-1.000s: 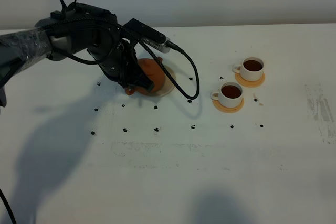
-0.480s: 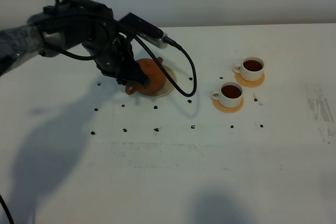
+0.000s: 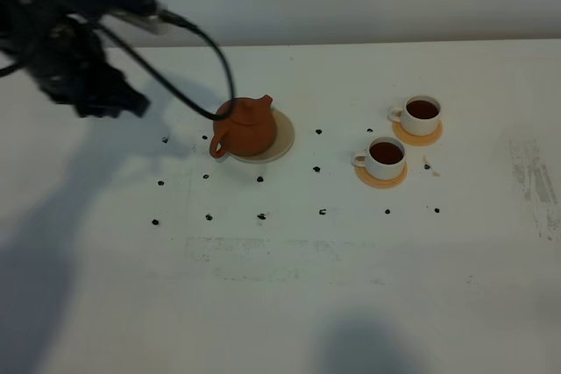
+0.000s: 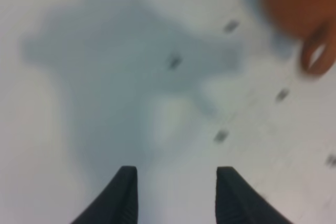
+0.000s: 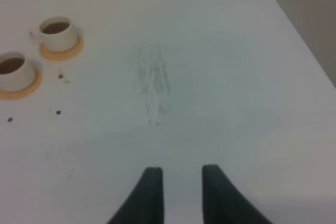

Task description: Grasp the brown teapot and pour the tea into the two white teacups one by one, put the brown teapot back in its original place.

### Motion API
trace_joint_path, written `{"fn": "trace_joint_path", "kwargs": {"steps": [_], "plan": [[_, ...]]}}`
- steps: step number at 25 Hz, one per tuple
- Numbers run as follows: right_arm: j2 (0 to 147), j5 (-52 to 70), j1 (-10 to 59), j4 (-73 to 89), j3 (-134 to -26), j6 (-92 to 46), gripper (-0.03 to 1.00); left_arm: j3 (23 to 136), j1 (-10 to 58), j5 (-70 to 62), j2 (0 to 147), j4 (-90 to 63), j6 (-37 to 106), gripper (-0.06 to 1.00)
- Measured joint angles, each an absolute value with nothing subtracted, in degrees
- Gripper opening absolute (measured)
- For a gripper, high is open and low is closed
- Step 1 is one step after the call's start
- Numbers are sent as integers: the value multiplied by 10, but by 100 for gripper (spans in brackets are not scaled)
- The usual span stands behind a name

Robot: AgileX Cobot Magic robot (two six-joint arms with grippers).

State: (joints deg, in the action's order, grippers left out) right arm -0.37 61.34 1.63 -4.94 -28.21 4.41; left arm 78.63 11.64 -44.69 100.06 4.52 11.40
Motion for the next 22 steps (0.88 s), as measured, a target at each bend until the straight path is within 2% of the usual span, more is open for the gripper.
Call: {"fn": "trace_joint_path", "kwargs": {"steps": [12, 22], "plan": [[-4, 613, 16, -49, -282, 44, 21, 535, -26, -499, 700, 36, 64, 34], [-4, 613, 16, -49, -282, 44, 21, 512, -40, -663, 445, 33, 64, 34]]}}
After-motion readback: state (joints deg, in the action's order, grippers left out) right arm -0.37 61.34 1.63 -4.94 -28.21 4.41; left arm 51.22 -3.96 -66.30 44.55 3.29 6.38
